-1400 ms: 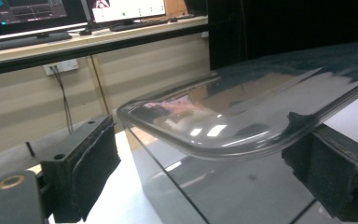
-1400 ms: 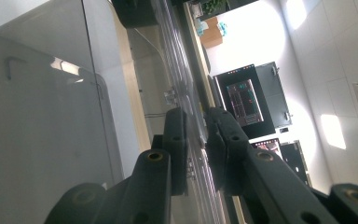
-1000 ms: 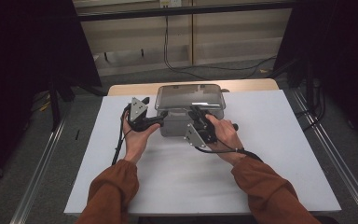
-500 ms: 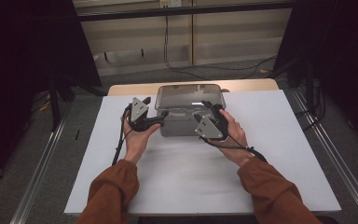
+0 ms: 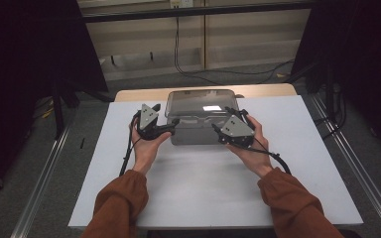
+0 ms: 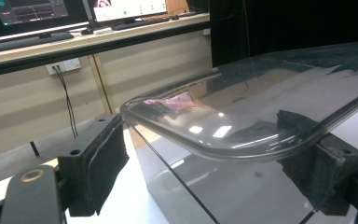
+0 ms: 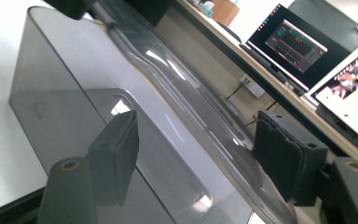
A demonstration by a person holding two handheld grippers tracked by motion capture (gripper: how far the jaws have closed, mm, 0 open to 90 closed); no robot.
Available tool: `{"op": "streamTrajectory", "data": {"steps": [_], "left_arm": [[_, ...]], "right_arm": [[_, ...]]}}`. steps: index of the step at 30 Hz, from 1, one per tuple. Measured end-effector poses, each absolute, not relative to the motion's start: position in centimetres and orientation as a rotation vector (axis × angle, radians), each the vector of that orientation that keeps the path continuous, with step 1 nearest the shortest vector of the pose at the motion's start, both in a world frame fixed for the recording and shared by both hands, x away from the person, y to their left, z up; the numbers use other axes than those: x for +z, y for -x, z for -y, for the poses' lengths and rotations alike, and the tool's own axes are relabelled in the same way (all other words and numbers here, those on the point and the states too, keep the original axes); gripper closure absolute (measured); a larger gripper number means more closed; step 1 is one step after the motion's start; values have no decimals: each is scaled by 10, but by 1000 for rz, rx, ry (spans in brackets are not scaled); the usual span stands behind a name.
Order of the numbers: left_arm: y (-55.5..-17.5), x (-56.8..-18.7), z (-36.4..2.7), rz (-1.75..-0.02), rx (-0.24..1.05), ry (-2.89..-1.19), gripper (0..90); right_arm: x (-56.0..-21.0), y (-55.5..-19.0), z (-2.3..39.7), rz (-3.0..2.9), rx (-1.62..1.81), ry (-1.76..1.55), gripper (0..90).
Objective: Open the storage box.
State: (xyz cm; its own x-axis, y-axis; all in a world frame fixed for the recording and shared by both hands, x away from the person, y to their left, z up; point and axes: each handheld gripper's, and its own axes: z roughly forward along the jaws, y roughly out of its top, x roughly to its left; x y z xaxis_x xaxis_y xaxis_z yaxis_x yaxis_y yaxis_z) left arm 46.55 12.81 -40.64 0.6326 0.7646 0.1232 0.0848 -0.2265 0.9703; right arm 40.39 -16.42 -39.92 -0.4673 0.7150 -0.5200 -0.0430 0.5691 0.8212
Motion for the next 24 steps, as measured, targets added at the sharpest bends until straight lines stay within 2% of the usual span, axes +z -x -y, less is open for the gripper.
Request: {"op": "streamTrajectory", "data": {"steps": [6,10,14,21,24], "left_arm": [[-466,-406,-129,-704,731,-1703,165],[-466,-406,-130,-700,733,-1700,165],[-466,-406,-130,-695,733,-1696,165],[-466,-406,-129,-699,735,-1688,168],[-467,-406,-129,-697,739,-1692,167]], "right_arm": [[-399,-409,176,-1844,1114,-649,259],[-396,-411,184,-1860,1172,-694,193],[-395,-411,196,-1868,1207,-720,193],[-397,-417,206,-1861,1252,-772,99],[-400,-420,204,-1872,1244,-753,115]]}}
